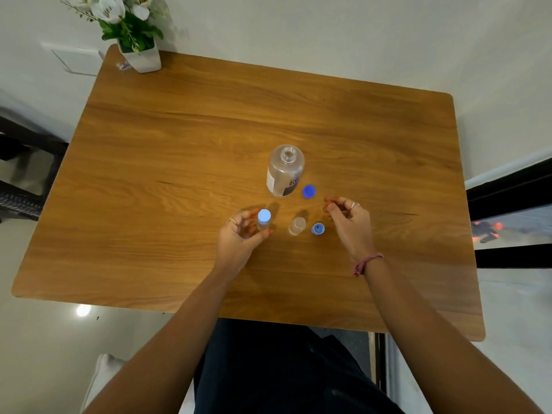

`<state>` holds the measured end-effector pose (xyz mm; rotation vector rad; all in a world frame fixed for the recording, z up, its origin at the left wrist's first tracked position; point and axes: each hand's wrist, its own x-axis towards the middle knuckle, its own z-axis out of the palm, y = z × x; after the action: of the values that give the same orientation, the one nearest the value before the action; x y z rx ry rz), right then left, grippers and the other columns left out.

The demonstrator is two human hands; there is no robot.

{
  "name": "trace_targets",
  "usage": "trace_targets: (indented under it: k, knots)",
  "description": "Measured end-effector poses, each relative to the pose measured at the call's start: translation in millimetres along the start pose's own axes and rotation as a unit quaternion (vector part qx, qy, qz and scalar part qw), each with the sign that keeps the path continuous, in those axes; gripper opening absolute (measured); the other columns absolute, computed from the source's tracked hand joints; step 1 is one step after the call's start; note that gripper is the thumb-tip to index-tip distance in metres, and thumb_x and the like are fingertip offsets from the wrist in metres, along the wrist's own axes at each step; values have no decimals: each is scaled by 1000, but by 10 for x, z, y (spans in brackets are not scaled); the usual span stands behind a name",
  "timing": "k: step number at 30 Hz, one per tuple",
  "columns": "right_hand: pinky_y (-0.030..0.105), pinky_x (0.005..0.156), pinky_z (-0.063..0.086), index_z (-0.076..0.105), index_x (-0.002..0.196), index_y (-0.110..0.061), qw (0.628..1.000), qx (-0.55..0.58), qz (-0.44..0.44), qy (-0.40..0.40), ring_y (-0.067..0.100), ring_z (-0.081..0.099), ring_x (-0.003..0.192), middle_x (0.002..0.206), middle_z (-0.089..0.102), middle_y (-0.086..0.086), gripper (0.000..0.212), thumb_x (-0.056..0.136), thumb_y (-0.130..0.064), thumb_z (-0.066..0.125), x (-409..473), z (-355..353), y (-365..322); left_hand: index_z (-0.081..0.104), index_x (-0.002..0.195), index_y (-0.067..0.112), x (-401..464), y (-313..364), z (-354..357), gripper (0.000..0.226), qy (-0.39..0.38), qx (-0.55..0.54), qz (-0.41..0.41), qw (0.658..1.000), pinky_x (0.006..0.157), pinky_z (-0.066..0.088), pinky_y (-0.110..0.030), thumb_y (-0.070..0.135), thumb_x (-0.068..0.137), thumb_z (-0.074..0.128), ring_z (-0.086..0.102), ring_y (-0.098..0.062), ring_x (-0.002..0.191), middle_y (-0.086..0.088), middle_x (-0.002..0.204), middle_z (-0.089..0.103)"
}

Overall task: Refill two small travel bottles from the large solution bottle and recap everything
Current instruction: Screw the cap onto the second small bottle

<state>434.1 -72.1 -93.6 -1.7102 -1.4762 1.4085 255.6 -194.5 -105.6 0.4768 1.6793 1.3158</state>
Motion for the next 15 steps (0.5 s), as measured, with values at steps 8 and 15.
trace_targets:
  k: [8, 15]
  knots:
    - [5, 67, 45, 65, 108, -21, 997, -35, -32, -58, 0, 59, 87, 102, 64, -8, 22, 90, -33, 61, -113, -118, 123, 50, 110, 16, -235, -105, 38, 53, 102, 48, -2, 994, 77, 53, -25, 6, 70, 83, 61, -11, 91, -3, 104, 62]
    - [16, 83, 45, 60, 120, -19, 985, -110, -59, -118, 7, 57, 102, 115, 56, -4, 39, 86, -38, 64, -94, -188, 313, 52, 117, 17, -697, -146, 436, 37, -65, 248, 85, 963, 86, 44, -9, 18, 84, 70, 51, -6, 97, 7, 108, 50]
